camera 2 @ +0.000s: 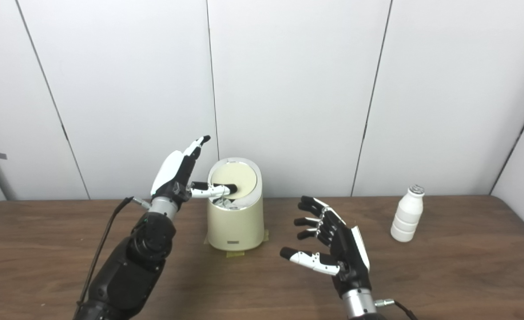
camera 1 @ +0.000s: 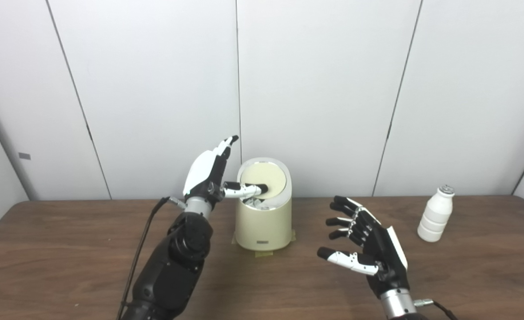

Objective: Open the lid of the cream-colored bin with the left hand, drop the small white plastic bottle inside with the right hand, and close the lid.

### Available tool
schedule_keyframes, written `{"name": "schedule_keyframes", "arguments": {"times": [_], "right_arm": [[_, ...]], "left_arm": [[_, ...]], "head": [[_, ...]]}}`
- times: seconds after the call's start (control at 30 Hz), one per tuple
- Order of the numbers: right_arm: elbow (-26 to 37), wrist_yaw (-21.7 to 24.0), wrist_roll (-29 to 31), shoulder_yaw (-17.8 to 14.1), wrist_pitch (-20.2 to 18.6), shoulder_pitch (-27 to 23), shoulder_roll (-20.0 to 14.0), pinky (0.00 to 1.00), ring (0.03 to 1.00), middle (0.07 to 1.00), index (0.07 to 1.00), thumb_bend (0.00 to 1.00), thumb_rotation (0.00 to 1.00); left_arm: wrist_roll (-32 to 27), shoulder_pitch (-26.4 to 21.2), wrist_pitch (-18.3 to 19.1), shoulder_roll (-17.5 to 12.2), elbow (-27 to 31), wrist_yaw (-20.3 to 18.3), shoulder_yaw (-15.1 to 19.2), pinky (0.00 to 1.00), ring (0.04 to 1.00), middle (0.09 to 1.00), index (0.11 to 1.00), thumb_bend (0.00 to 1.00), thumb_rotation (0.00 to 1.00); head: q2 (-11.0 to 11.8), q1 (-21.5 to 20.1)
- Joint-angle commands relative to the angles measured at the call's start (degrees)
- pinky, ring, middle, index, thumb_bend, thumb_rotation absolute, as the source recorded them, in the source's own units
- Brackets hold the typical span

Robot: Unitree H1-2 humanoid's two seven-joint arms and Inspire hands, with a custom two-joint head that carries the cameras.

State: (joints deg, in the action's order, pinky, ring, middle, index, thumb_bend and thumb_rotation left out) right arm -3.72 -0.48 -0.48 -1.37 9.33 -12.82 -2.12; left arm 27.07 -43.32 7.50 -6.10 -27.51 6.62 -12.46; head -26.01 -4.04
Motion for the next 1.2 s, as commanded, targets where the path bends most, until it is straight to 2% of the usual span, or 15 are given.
{"name": "schedule_keyframes", "arguments": {"times": [0.0,0.27,0.4,0.63,0.87,1.03,1.17], "right_arm": [[2.4,-0.3,-0.2,0.0,1.2,-1.7,0.3,0.52,0.664,0.781,0.760,0.77,0.15],[2.7,-0.2,0.4,0.0,1.3,-1.7,0.4,0.51,0.659,0.782,0.756,0.77,0.14],[3.1,-0.4,0.1,-0.1,0.9,-1.7,0.5,0.51,0.658,0.780,0.752,0.78,0.15],[2.5,-0.1,0.7,-0.2,1.2,-1.9,0.3,0.50,0.644,0.781,0.756,0.77,0.14],[2.9,-0.4,-0.1,-0.1,0.8,-1.9,0.4,0.51,0.653,0.777,0.755,0.77,0.13],[2.9,-0.3,-0.2,-0.1,0.6,-1.8,0.2,0.52,0.658,0.778,0.755,0.77,0.14],[3.1,-0.4,-0.3,-0.2,0.4,-1.8,0.1,0.52,0.655,0.777,0.756,0.76,0.13]], "left_arm": [[1.3,-4.0,-0.7,0.0,0.6,1.7,-0.1,1.00,1.000,1.000,1.000,0.90,0.26],[2.4,-4.5,0.2,0.3,-0.2,1.4,-0.6,0.94,1.000,1.000,1.000,0.91,0.26],[4.1,-4.5,1.0,0.0,-0.4,1.9,-1.5,0.91,1.000,1.000,1.000,0.90,0.22],[5.8,-4.5,1.3,-0.6,-0.8,2.5,-2.2,0.97,1.000,1.000,1.000,0.83,0.11],[6.8,-4.5,1.8,-1.6,-0.6,2.8,-2.9,0.97,1.000,1.000,1.000,0.79,0.08],[11.6,-5.1,5.8,-3.7,0.5,0.4,-6.6,0.92,1.000,1.000,1.000,0.77,0.02],[18.4,-6.2,12.3,-6.0,2.4,-5.2,-11.9,0.89,0.997,1.000,1.000,0.76,0.00]], "head": [[-0.1,0.0],[-0.4,-0.1],[-0.6,0.0],[-0.7,0.2],[-1.0,0.5],[-1.3,0.8],[-1.5,1.0]]}}
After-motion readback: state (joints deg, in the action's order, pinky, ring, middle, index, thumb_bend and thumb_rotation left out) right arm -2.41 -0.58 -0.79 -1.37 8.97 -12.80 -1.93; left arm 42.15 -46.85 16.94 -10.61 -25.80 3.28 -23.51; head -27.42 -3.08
